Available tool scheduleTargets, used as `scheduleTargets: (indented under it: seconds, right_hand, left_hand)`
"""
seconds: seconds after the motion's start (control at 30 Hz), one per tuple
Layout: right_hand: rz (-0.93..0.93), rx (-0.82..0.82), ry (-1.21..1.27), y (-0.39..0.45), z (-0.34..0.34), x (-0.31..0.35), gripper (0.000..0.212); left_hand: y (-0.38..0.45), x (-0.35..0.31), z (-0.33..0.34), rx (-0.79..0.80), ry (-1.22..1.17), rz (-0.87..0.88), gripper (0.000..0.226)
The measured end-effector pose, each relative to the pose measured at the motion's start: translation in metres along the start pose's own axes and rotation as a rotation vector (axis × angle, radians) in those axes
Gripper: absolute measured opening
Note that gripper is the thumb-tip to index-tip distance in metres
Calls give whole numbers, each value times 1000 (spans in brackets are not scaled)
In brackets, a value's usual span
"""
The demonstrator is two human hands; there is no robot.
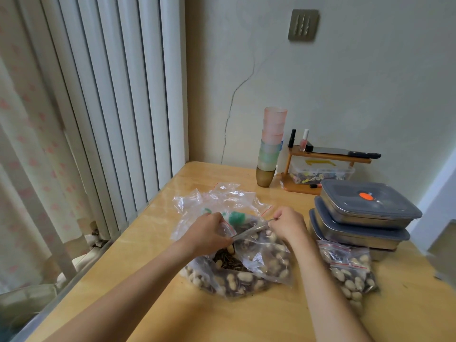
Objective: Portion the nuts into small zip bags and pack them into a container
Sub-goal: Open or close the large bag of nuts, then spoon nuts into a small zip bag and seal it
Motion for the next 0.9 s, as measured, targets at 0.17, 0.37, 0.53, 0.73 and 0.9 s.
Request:
scheduleTargets:
  seconds: [0.17,0.37,0.53,0.73,0.9]
  right_hand:
    - [-30,54,802,-3,-10,21,31]
    - [-108,410,914,-27,20,52,21]
    - [-175,504,657,-39,39,60,30]
    - [-285,201,462,-28,0,60,31]
    - [-401,-35,201,-21,-23,63,27]
  left_hand:
    - [0,1,-2,-24,12,11,29]
    - [-4,-7,-10,-104,-52,65,32]
    - [-10,-11,-19,-133,-25,121,31]
    - [-19,-7,-21,-2,207,42,27]
    - [-26,-12,-25,1,380,12,14]
Point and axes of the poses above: each hand's wrist, its own y-axis towards the middle knuckle, its own z-axis out of the palm, x = y × z, the point moved 5 cm from there along y, towards the middle knuckle, and after that the axes turned 10 degrees about y, right-handed, at the moved point
